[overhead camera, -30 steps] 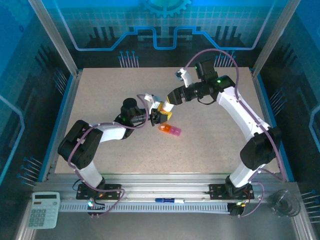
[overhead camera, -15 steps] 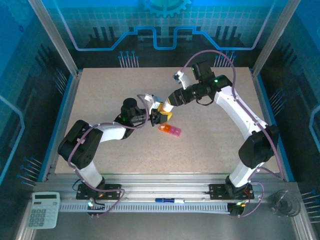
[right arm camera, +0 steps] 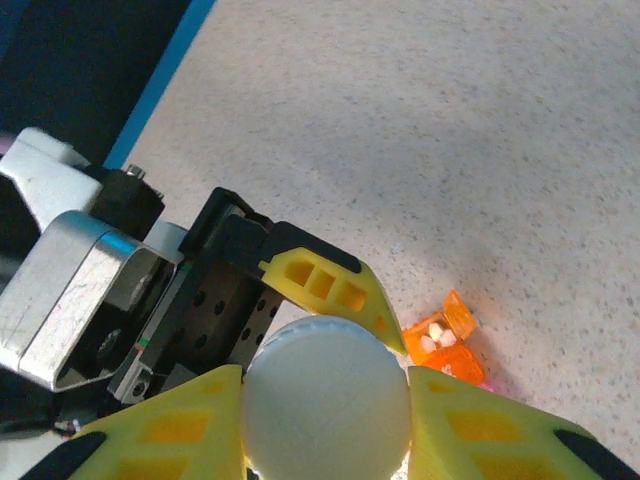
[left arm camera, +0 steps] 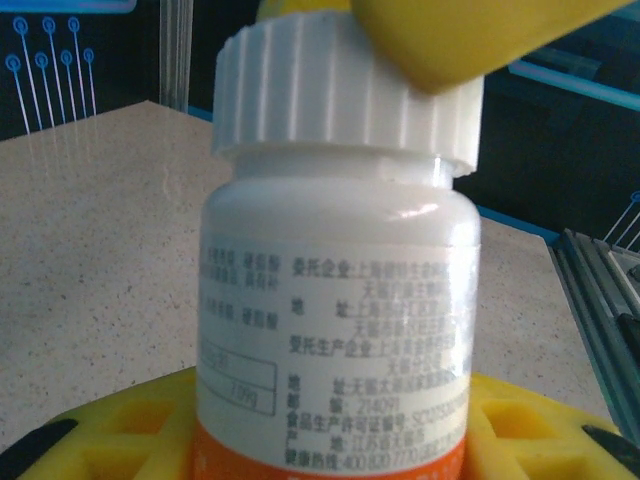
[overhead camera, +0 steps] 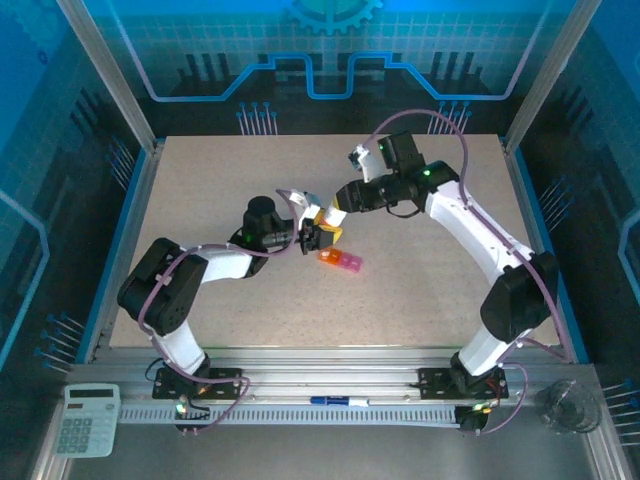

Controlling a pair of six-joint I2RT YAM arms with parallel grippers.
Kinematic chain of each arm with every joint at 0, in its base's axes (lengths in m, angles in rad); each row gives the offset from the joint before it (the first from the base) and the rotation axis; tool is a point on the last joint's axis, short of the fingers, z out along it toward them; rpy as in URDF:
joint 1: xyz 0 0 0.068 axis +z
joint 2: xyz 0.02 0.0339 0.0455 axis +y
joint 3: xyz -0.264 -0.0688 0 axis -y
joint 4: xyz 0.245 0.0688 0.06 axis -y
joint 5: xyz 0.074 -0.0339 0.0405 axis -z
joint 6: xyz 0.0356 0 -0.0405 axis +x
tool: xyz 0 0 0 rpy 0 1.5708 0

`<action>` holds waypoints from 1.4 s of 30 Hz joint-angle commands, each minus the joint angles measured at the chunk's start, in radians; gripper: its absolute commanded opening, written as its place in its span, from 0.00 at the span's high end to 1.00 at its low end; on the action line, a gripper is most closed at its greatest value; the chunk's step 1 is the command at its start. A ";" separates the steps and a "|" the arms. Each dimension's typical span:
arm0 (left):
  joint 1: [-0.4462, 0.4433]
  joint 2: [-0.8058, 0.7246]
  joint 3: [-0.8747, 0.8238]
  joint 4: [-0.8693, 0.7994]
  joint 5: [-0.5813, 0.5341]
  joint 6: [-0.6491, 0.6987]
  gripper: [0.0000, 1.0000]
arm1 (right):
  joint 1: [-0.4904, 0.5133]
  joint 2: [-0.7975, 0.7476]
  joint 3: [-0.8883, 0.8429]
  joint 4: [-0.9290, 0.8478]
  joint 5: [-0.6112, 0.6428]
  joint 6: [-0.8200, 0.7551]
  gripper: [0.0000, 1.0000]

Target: Sort the pills into containers

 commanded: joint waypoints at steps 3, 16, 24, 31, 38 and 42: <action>0.000 -0.012 0.033 0.081 0.020 -0.009 1.00 | 0.097 -0.078 -0.166 0.134 0.194 0.346 0.61; 0.001 -0.010 0.030 0.077 0.020 -0.009 1.00 | 0.022 -0.130 -0.116 0.143 0.154 0.328 0.24; 0.001 -0.011 0.030 0.073 0.028 -0.006 1.00 | -0.067 -0.173 -0.101 0.164 -0.072 0.126 0.17; 0.001 -0.015 0.029 0.057 0.033 0.003 1.00 | -0.074 -0.147 -0.066 0.091 -0.144 -0.216 0.17; 0.000 -0.011 0.037 0.054 0.037 0.000 1.00 | -0.078 -0.081 -0.014 0.045 -0.153 -0.251 0.17; 0.000 -0.012 0.039 0.050 0.037 0.003 1.00 | -0.076 -0.051 -0.003 0.046 -0.189 -0.244 0.18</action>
